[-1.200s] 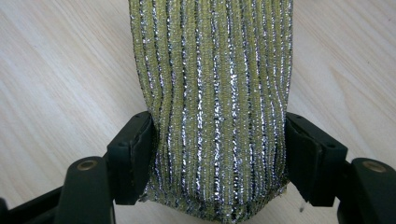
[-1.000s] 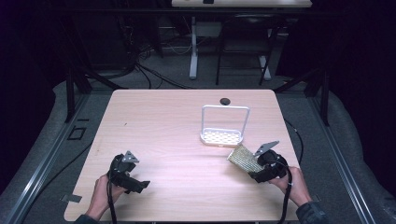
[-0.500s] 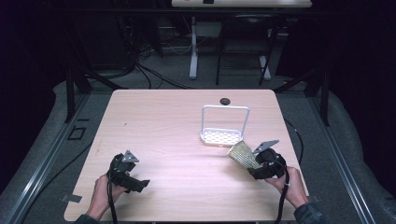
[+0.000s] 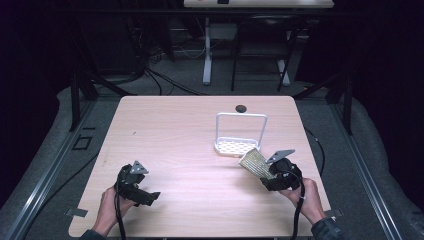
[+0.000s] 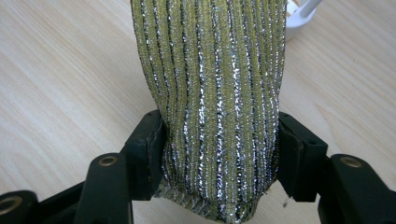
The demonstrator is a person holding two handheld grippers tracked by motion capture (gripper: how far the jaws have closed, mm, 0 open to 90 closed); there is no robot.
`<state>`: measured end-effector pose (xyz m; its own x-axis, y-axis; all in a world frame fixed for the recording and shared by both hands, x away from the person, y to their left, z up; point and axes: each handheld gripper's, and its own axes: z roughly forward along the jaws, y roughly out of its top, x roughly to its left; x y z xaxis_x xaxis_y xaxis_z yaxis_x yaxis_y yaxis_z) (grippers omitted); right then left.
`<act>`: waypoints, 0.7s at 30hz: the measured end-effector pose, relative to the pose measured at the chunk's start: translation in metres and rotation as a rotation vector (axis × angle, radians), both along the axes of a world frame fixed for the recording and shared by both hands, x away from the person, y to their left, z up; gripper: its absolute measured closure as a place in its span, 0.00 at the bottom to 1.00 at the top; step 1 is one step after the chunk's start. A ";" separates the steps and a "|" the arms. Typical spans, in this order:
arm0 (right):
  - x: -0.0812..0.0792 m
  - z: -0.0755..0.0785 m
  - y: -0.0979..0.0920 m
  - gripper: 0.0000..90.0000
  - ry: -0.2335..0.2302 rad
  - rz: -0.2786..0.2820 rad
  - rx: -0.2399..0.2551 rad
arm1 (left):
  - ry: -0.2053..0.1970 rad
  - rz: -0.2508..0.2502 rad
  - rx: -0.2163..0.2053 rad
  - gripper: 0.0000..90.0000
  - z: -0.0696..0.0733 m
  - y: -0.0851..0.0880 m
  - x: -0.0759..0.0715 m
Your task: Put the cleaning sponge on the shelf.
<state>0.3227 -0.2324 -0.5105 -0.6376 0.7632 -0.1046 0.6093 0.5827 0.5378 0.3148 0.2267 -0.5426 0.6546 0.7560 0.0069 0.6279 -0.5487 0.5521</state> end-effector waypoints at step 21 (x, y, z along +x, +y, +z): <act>0.011 0.004 0.017 0.46 -0.051 -0.032 -0.024 | 0.001 0.009 -0.007 0.01 0.000 -0.001 0.002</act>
